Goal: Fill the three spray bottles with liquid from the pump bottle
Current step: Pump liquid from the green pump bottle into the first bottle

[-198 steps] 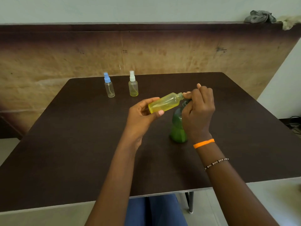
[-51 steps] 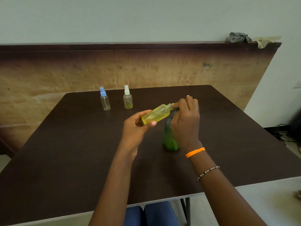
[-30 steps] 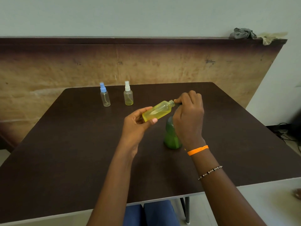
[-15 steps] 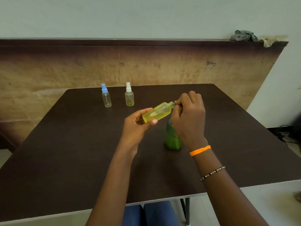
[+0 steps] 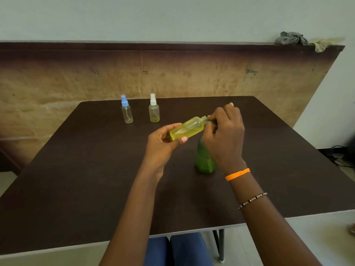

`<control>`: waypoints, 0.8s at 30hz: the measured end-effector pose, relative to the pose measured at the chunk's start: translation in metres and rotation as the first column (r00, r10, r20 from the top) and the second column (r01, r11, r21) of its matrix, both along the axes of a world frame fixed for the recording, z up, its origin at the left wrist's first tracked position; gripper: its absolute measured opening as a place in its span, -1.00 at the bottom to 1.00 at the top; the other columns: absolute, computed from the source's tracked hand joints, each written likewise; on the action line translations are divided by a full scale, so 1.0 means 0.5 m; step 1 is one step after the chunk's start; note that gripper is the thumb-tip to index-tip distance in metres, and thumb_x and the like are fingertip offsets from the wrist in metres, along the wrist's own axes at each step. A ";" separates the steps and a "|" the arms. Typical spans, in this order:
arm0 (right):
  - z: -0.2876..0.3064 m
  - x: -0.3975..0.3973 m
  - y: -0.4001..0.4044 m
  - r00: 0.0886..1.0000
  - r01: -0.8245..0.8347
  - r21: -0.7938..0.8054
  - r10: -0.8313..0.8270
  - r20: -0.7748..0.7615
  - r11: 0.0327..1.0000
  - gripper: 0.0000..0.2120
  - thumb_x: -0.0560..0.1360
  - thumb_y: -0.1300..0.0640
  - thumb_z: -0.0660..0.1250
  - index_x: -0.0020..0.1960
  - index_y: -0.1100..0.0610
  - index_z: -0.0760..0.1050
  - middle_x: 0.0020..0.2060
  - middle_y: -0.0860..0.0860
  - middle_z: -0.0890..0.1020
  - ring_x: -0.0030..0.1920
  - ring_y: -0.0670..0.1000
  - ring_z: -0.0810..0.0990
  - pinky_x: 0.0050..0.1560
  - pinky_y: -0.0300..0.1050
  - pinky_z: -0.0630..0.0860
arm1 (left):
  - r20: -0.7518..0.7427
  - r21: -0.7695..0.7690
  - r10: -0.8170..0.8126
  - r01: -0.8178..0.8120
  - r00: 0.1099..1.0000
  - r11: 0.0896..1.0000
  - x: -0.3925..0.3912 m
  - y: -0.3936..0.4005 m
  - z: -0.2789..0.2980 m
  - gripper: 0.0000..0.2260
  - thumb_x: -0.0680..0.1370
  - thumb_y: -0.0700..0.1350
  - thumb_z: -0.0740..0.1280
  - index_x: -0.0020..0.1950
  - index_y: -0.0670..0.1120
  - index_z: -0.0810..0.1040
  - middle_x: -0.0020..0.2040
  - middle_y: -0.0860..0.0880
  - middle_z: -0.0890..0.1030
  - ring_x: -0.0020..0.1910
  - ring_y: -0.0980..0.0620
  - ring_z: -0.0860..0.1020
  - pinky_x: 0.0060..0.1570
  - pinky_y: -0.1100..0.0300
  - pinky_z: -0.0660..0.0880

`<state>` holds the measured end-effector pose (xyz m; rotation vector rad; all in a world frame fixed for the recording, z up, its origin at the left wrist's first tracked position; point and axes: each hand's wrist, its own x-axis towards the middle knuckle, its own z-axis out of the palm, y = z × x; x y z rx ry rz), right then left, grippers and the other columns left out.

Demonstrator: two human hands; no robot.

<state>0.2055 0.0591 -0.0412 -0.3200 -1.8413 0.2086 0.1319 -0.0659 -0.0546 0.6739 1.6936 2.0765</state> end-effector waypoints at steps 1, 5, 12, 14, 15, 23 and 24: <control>0.001 0.000 -0.001 1.000 -0.007 -0.013 0.006 -0.007 1.000 -0.85 0.36 0.30 0.11 -0.30 0.27 0.42 -0.32 0.16 0.44 -0.22 0.08 0.35 0.15 0.10 0.44 | -0.001 0.002 0.001 -0.001 1.000 1.000 0.000 0.000 0.001 -0.68 0.41 -0.34 0.43 0.03 0.03 0.58 0.02 0.00 0.64 0.02 0.12 0.59 -0.05 0.36 0.50; -0.027 -0.006 -0.001 0.998 0.036 0.013 -0.035 -0.056 0.999 -0.79 0.39 0.40 0.08 -0.27 0.32 0.48 -0.31 0.21 0.48 -0.17 0.08 0.34 0.06 0.12 0.48 | 0.006 -0.004 0.002 -0.002 1.000 1.000 0.002 0.002 0.000 -0.68 0.41 -0.35 0.42 0.02 0.02 0.57 -0.01 0.03 0.64 -0.01 0.16 0.58 -0.09 0.40 0.50; -0.027 -0.009 -0.001 0.998 0.039 0.004 -0.039 -0.046 0.999 -0.78 0.39 0.40 0.07 -0.25 0.32 0.49 -0.30 0.22 0.50 -0.13 0.10 0.36 0.05 0.06 0.46 | -0.007 -0.007 0.011 -0.011 1.000 1.000 0.002 -0.002 0.000 -0.67 0.40 -0.34 0.43 0.02 0.04 0.57 0.00 0.03 0.64 0.01 0.16 0.58 -0.10 0.39 0.50; -0.009 -0.005 -0.002 1.000 0.027 -0.013 -0.028 -0.007 1.000 -0.78 0.37 0.35 0.06 -0.26 0.30 0.48 -0.29 0.20 0.48 -0.16 0.09 0.37 0.00 0.03 0.45 | -0.018 -0.002 0.010 -0.010 1.000 1.000 0.000 -0.003 0.001 -0.67 0.40 -0.34 0.43 0.01 0.05 0.57 -0.01 0.03 0.64 0.00 0.15 0.58 -0.10 0.38 0.49; 0.001 -0.005 -0.003 1.000 0.021 -0.029 -0.021 0.010 0.999 -0.78 0.38 0.32 0.05 -0.27 0.30 0.47 -0.30 0.19 0.48 -0.18 0.10 0.39 -0.03 -0.02 0.43 | -0.020 0.000 0.009 -0.009 1.000 1.000 0.000 -0.003 0.002 -0.67 0.40 -0.34 0.43 0.01 0.05 0.57 -0.01 0.03 0.64 0.00 0.15 0.58 -0.09 0.37 0.49; -0.030 -0.017 0.006 0.997 0.041 -0.003 -0.041 -0.070 0.999 -0.78 0.39 0.42 0.09 -0.28 0.33 0.50 -0.32 0.22 0.48 -0.21 0.13 0.38 0.11 -0.07 0.44 | 0.000 -0.011 0.001 -0.001 1.000 1.000 -0.004 -0.002 -0.002 -0.68 0.40 -0.33 0.43 0.04 0.03 0.57 0.00 0.03 0.65 0.00 0.17 0.59 -0.06 0.36 0.51; -0.033 -0.018 0.012 0.997 0.014 -0.003 -0.015 -0.074 1.000 -0.77 0.38 0.44 0.08 -0.28 0.33 0.49 -0.33 0.22 0.48 -0.24 0.16 0.40 0.13 -0.06 0.43 | 0.006 -0.013 -0.004 0.004 1.000 1.000 -0.003 -0.001 -0.003 -0.68 0.41 -0.33 0.43 0.04 0.03 0.57 0.00 0.03 0.65 0.00 0.16 0.59 -0.06 0.37 0.51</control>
